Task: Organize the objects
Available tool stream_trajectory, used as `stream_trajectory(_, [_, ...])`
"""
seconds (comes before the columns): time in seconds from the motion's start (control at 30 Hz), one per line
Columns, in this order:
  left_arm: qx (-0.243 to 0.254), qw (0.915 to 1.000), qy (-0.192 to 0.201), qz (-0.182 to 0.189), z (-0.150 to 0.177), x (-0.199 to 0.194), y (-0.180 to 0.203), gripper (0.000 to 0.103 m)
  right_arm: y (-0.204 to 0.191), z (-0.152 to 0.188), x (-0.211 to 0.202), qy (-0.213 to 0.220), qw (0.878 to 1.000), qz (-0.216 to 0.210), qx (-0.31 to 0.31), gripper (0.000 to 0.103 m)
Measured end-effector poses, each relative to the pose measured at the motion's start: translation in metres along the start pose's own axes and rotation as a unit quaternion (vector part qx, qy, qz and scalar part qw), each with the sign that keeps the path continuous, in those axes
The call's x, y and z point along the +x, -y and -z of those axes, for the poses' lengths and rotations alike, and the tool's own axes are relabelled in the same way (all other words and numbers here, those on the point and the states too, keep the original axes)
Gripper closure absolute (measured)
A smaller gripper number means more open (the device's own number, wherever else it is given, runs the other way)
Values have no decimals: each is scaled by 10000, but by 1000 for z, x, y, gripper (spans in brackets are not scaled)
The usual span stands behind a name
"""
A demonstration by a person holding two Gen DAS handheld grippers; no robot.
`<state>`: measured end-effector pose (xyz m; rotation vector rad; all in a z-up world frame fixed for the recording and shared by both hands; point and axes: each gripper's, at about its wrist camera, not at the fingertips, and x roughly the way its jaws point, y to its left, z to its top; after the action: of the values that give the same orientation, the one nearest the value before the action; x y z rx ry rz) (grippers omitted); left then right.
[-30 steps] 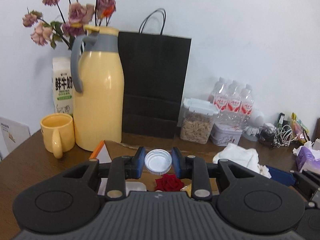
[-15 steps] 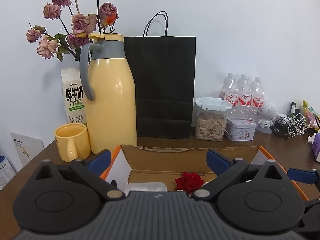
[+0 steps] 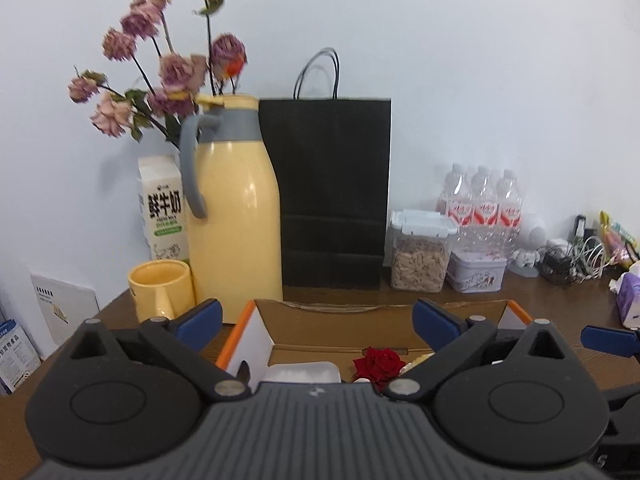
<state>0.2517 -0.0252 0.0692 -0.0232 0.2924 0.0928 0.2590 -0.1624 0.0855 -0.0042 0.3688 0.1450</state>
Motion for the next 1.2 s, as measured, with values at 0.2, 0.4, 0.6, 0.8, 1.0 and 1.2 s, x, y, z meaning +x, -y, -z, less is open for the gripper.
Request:
stream_trajectory(0.2, [42, 9999, -41, 89, 7, -39, -10, 0, -8, 3, -37, 82, 10000, 26, -11, 0])
stream_trajectory(0.4, [8, 9998, -185, 115, 23, -85, -31, 0, -17, 19, -82, 26, 9999, -97, 32, 0])
stream_trajectory(0.6, [78, 9988, -473, -32, 48, -121, -43, 0, -28, 38, -119, -155, 9999, -46, 2, 0])
stream_trajectory(0.8, [124, 9967, -802, -14, 70, -142, -48, 0, -35, 57, -143, -446, 9990, 1, 15, 0])
stream_trajectory(1.0, [67, 9953, -966, 27, 80, -151, -48, 0, -36, 70, -153, -675, 9977, 59, 74, 0])
stream_trajectory(1.2, [90, 9944, -1048, 40, 84, -154, -47, 0, -33, 75, -154, -762, 9970, 57, 132, 0])
